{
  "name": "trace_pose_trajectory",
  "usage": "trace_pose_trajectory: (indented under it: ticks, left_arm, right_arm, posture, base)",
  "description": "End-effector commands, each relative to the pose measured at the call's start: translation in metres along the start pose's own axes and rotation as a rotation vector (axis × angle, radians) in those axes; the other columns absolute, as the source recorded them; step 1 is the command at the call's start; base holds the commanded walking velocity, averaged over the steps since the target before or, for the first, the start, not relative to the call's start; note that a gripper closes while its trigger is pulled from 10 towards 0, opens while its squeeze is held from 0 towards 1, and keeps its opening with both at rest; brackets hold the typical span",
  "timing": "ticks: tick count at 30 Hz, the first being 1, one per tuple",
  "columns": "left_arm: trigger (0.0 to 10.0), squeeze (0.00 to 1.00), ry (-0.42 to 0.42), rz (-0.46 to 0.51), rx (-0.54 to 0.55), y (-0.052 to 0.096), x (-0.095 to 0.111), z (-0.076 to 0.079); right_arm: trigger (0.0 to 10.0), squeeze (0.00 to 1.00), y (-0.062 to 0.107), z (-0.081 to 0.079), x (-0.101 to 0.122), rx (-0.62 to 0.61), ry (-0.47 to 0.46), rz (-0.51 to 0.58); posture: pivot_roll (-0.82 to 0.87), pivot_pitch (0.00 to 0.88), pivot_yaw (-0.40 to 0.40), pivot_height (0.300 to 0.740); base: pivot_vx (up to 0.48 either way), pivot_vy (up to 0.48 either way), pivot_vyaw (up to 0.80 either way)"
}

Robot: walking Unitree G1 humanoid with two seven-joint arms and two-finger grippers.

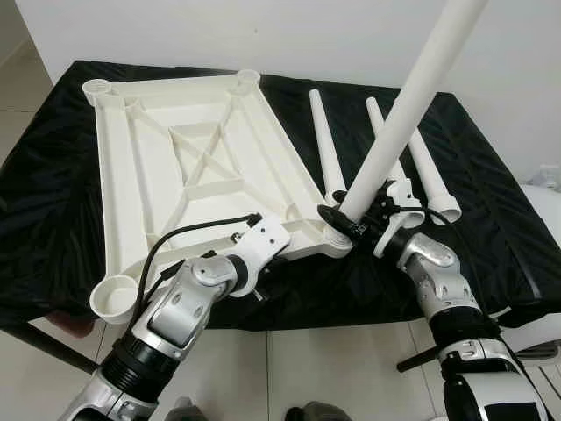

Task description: Building children table

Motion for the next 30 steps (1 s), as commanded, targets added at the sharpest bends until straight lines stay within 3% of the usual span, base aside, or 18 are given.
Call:
trace_pose_trajectory:
  ticks: [1, 3, 4, 5, 14, 19, 26, 27, 29, 30]
  left_arm:
    - [10.0, 0.00, 0.017, -0.019, -0.112, -0.005, -0.006, 0.021]
    - [10.0, 0.00, 0.018, -0.019, -0.112, -0.005, -0.006, 0.022]
    - [10.0, 0.00, 0.018, -0.020, -0.113, -0.005, -0.006, 0.022]
    - [10.0, 0.00, 0.019, -0.020, -0.113, -0.004, -0.006, 0.022]
    - [10.0, 0.00, 0.025, -0.019, -0.111, -0.004, -0.006, 0.022]
    - [10.0, 0.00, 0.026, -0.017, -0.111, -0.004, -0.006, 0.022]
    - [10.0, 0.00, 0.024, -0.017, -0.114, -0.004, -0.005, 0.023]
    - [10.0, 0.00, 0.023, -0.018, -0.114, -0.004, -0.005, 0.023]
    - [10.0, 0.00, 0.023, -0.018, -0.114, -0.004, -0.005, 0.023]
    - [10.0, 0.00, 0.025, -0.017, -0.115, -0.004, -0.005, 0.024]
  right_arm:
    - [0.0, 0.00, 0.004, 0.004, -0.003, -0.033, -0.019, -0.001]
    - [0.0, 0.00, 0.005, 0.003, -0.004, -0.037, -0.020, -0.001]
    - [8.5, 0.00, 0.005, 0.003, -0.004, -0.045, -0.022, 0.000]
    - [10.0, 0.00, 0.004, 0.002, -0.004, -0.050, -0.024, 0.001]
    - [10.0, 0.00, -0.003, -0.005, -0.004, -0.151, -0.042, 0.036]
    - [10.0, 0.00, -0.023, -0.027, -0.004, -0.314, -0.065, 0.091]
    - [10.0, 0.00, -0.033, -0.036, -0.006, -0.427, -0.095, 0.106]
    - [10.0, 0.00, -0.034, -0.035, -0.008, -0.505, -0.102, 0.096]
    - [10.0, 0.00, -0.034, -0.035, -0.008, -0.505, -0.102, 0.096]
    - [10.0, 0.00, -0.035, -0.036, -0.011, -0.589, -0.123, 0.087]
  posture:
    - [0.01, 0.040, -0.064, 0.740]
    - [0.01, 0.040, -0.064, 0.740]
    - [0.01, 0.044, -0.065, 0.740]
    - [0.01, 0.044, -0.065, 0.740]
    - [0.01, 0.052, -0.069, 0.740]
    - [0.01, 0.052, -0.067, 0.740]
    - [0.02, 0.052, -0.066, 0.740]
    - [0.02, 0.051, -0.067, 0.740]
    - [0.02, 0.051, -0.067, 0.740]
    - [0.02, 0.049, -0.069, 0.740]
  base:
    - [0.000, 0.000, 0.00]
    - [0.000, 0.000, 0.00]
    - [0.000, 0.000, 0.00]
    - [0.000, 0.000, 0.00]
    - [0.000, 0.000, 0.00]
    - [0.000, 0.000, 0.00]
    - [0.000, 0.000, 0.00]
    - [0.000, 0.000, 0.00]
    - [0.000, 0.000, 0.00]
    - [0.000, 0.000, 0.00]
Point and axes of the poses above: a point about 5 cm out from each wrist's last joint towards the gripper, its own y axis pointing back from the gripper into the wrist, its own x axis along the axis of the wrist's last joint, z = x × y, the point moved 2 cm from there along -y, pointing out of the wrist towards the gripper, and after that the axes turned 8 degrees about -y, right-handed, at the moved point
